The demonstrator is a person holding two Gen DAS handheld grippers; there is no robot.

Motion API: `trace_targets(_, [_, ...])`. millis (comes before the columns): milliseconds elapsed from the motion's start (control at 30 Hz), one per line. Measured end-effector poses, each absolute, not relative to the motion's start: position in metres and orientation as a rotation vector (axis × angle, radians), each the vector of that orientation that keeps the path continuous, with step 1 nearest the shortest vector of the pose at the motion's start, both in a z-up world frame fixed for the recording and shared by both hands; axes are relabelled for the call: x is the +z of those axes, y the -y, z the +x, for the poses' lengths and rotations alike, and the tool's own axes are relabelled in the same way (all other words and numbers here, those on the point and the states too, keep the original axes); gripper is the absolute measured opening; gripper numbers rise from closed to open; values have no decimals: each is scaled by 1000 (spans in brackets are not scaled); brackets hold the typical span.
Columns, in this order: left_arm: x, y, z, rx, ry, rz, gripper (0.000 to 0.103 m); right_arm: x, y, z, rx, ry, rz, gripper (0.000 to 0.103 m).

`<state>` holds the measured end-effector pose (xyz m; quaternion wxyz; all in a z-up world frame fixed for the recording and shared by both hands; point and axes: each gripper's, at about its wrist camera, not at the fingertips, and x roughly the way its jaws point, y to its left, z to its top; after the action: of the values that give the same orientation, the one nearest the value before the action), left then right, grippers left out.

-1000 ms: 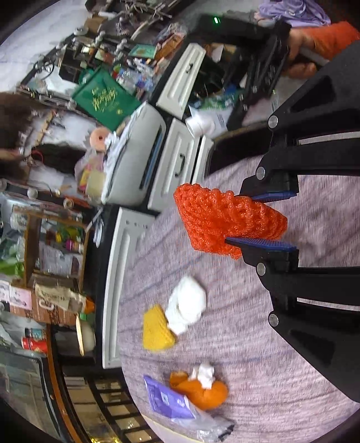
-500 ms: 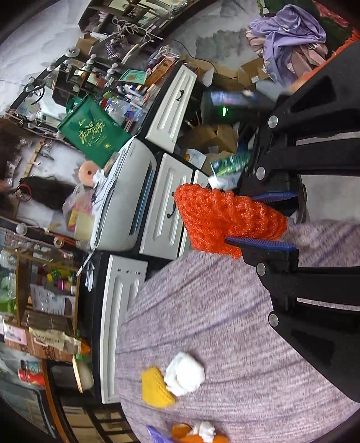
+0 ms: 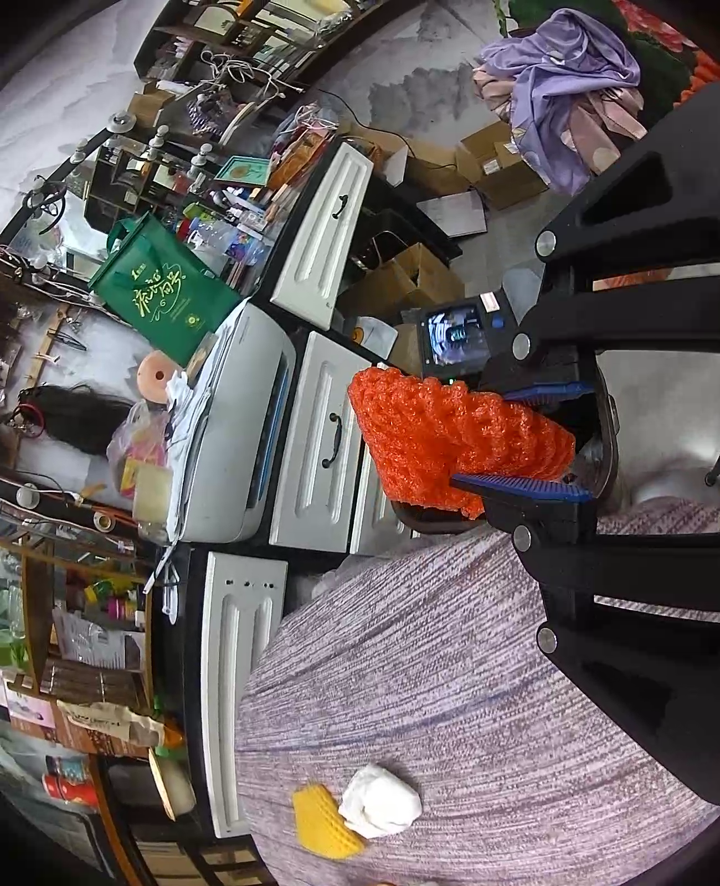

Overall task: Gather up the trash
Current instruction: 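Open the right gripper to drop the carton into the bin, then lower the orange net into the bin and open the left gripper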

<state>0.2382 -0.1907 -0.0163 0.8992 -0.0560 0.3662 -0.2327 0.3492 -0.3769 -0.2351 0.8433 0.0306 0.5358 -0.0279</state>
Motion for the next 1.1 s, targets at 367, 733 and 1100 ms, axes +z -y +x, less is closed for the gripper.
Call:
trace_targets(367, [-30,211,253,-505,-813,-109,22,-218,381,328,-89,-1065,32,75])
trace_targets(733, [-49,246,268,-531,-859,-23,22,-175,420,262,-157,-944,131,75])
trace_targets(1100, [-80,277,284,-549,-952,27,22,-149,453,212,-268,-850,194,75])
